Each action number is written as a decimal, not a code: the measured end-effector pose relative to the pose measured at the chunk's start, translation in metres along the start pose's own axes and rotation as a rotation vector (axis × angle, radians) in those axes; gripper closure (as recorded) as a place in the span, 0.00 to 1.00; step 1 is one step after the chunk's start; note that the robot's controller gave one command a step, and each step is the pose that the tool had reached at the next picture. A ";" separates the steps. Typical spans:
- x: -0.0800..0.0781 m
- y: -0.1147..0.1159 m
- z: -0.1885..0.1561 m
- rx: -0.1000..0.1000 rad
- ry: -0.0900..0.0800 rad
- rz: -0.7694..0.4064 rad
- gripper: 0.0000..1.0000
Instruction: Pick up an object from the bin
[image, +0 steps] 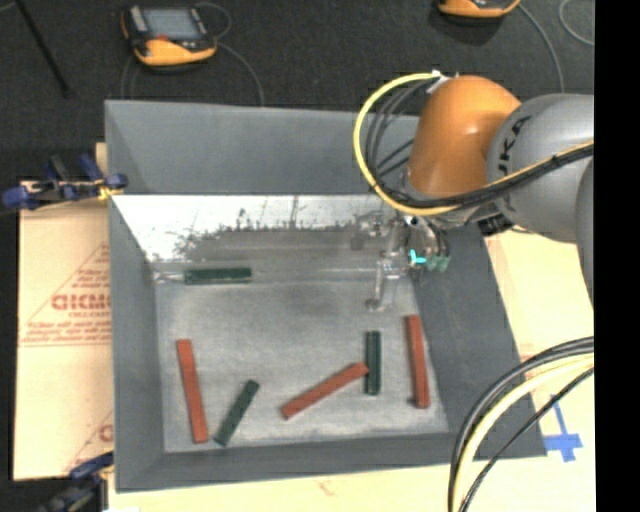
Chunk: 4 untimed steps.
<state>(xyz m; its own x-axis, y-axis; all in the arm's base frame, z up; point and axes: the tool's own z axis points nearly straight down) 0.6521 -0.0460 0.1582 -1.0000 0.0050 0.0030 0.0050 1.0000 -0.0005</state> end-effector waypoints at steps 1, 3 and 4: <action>-0.002 0.000 -0.005 0.001 -0.008 -0.001 0.00; 0.064 0.035 0.067 0.000 -0.007 -0.203 0.00; 0.061 0.033 0.078 -0.002 -0.005 -0.126 0.00</action>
Offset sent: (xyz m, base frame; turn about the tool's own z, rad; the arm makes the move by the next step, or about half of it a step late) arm -0.0312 0.0261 -0.0882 -0.3251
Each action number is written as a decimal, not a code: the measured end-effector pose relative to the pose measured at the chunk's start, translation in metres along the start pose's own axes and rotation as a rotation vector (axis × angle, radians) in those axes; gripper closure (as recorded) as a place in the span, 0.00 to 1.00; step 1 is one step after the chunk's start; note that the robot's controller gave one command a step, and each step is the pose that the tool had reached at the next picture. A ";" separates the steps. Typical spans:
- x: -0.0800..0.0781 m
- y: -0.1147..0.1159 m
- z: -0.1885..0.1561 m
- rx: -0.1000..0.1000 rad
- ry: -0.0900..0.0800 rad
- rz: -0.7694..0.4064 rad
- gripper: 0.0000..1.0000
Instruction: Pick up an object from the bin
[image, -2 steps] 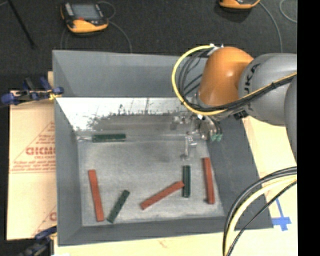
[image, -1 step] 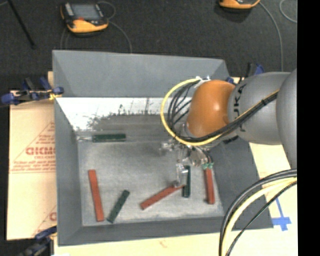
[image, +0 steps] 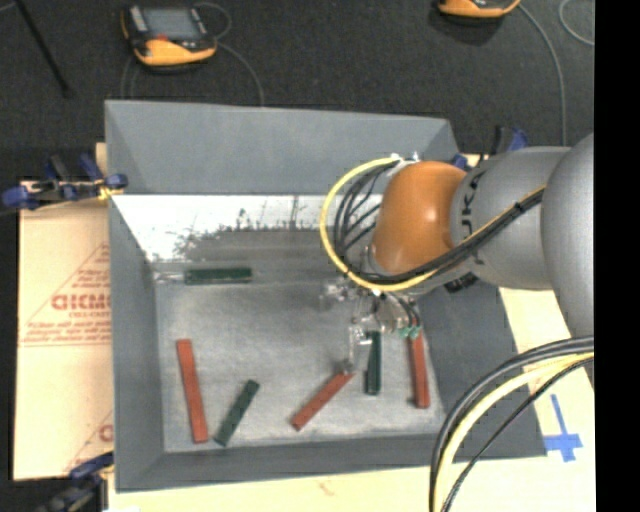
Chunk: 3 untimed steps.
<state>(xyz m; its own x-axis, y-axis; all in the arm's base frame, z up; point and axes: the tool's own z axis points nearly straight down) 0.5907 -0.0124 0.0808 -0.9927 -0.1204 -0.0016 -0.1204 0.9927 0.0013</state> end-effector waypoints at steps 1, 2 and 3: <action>0.014 0.005 0.004 0.003 -0.003 -0.132 0.00; 0.047 0.018 0.008 0.003 -0.004 -0.468 0.00; 0.105 0.000 -0.003 0.000 -0.001 -0.448 0.00</action>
Offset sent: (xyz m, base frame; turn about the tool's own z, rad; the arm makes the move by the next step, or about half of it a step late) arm -0.0644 0.0169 -0.0108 -0.5015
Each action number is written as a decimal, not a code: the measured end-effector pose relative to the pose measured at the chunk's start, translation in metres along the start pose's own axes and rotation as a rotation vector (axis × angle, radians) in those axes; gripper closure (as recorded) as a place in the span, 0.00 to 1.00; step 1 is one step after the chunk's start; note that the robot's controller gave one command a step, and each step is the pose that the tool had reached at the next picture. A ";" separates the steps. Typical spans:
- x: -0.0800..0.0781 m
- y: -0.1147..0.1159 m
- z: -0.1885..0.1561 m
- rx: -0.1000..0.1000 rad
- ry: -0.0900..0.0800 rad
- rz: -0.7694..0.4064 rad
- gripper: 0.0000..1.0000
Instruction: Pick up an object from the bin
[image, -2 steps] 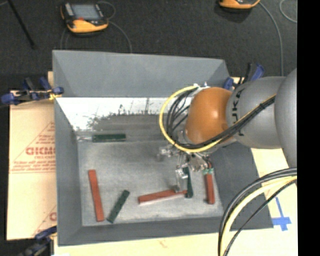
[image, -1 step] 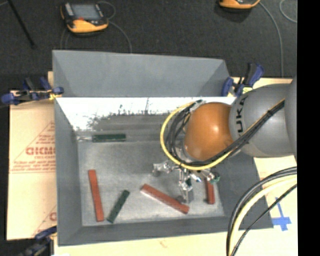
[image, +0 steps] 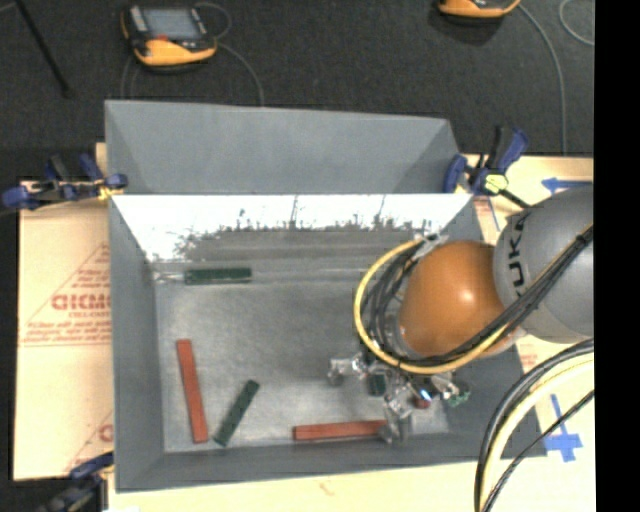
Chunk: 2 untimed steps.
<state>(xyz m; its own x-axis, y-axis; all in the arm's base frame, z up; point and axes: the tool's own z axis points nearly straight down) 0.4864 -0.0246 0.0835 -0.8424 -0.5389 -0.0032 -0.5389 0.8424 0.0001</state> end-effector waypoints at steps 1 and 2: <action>-0.053 0.057 0.012 0.001 0.001 0.007 1.00; -0.053 0.057 0.013 0.002 0.000 0.006 0.00</action>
Offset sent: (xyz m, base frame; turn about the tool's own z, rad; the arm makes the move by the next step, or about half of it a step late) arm 0.0000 0.0000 0.0000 0.0000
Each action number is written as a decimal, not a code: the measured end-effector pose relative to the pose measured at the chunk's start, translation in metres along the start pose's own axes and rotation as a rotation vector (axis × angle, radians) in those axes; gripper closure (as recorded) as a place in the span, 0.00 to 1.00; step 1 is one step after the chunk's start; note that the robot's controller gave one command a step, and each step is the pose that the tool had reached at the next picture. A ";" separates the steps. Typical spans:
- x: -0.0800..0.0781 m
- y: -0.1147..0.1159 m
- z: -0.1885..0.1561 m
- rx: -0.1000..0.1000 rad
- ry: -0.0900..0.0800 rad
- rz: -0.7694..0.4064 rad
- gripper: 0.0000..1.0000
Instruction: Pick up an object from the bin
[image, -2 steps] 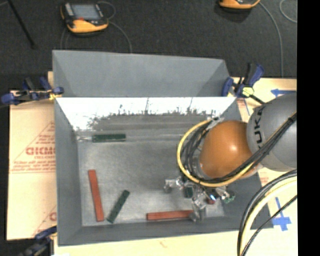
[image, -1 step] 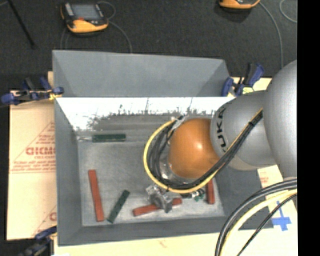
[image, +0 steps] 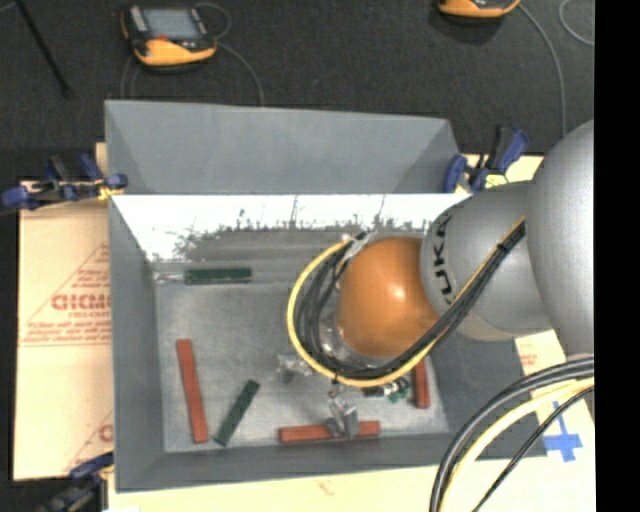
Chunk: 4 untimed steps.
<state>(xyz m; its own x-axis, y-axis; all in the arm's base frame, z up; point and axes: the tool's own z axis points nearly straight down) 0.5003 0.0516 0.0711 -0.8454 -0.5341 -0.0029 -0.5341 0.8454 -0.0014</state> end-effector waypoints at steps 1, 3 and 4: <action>0.000 0.000 0.000 0.000 0.000 -0.001 0.00; -0.029 0.064 0.000 -0.001 0.000 0.146 0.00; -0.029 0.064 0.000 -0.001 0.000 0.146 0.00</action>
Offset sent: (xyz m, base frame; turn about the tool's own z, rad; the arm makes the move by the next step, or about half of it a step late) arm -0.0110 0.0702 -0.0011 0.1493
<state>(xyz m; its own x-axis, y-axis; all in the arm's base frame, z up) 0.4907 0.1215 0.0710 -0.9139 -0.4059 -0.0029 -0.4059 0.9139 -0.0005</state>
